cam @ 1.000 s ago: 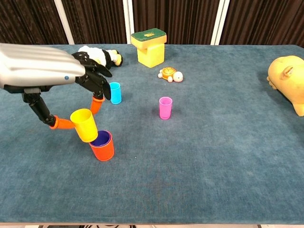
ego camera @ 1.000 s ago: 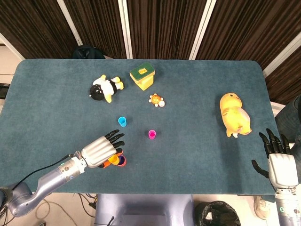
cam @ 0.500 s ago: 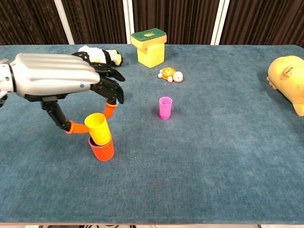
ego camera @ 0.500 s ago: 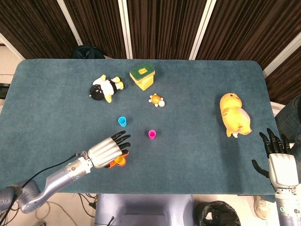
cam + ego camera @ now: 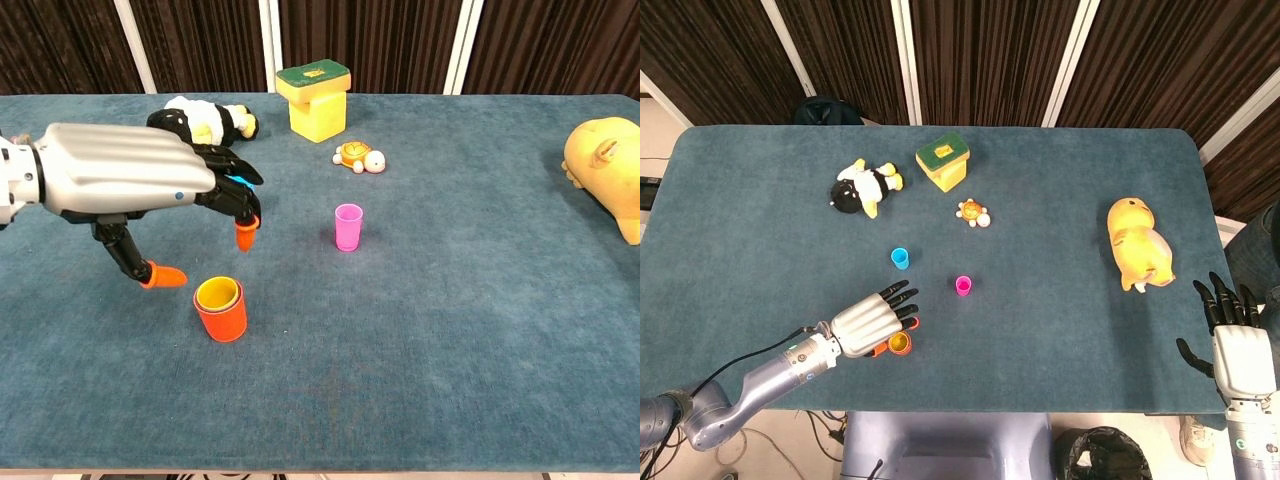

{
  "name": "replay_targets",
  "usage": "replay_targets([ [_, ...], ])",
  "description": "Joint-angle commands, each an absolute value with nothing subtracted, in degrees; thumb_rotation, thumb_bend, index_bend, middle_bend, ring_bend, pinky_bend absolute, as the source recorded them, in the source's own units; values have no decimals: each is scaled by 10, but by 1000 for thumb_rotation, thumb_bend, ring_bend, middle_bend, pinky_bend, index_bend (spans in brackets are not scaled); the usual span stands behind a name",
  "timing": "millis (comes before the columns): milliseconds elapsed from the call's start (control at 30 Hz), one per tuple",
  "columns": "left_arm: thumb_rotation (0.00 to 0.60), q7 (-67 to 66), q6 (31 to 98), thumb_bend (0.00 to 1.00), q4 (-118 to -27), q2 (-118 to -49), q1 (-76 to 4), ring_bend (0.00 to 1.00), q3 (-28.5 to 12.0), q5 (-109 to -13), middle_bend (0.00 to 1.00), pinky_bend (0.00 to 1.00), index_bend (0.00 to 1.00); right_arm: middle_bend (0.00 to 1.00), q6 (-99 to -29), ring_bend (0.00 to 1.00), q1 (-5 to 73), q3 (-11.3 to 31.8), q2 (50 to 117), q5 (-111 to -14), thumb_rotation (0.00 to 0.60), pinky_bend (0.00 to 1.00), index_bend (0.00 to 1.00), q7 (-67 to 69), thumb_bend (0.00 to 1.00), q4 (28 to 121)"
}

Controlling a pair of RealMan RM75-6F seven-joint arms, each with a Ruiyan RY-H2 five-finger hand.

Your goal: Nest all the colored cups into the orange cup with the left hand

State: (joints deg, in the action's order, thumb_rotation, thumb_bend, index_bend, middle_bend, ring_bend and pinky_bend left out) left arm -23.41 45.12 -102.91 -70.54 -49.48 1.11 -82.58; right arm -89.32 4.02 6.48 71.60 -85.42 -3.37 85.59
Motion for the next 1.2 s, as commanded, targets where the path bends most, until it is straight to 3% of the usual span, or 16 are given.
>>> replay_targets([
  [33, 600, -243, 447, 218, -1036, -696, -496, 0, 7, -812, 153, 0, 173, 40, -893, 149, 41, 65, 716, -855, 600, 0, 119, -35, 308, 856],
  [167, 600, -264, 449, 192, -1039, -690, -498, 0, -2, -786, 143, 0, 95, 40, -895, 150, 40, 64, 717, -856, 600, 0, 119, -37, 308, 857],
  [333, 600, -286, 498, 189, -1014, -707, -492, 0, -35, -765, 147, 0, 106, 40, -893, 150, 40, 65, 717, -854, 600, 0, 119, -36, 308, 857],
  [633, 600, -324, 503, 189, -907, -771, -521, 0, -93, -659, 158, 3, 162, 40, -893, 150, 40, 65, 717, -853, 600, 0, 119, -37, 309, 858],
  [1200, 600, -386, 474, 189, -783, -874, -568, 4, -92, -559, 199, 7, 299, 40, -891, 150, 40, 66, 717, -850, 600, 0, 119, -35, 308, 857],
])
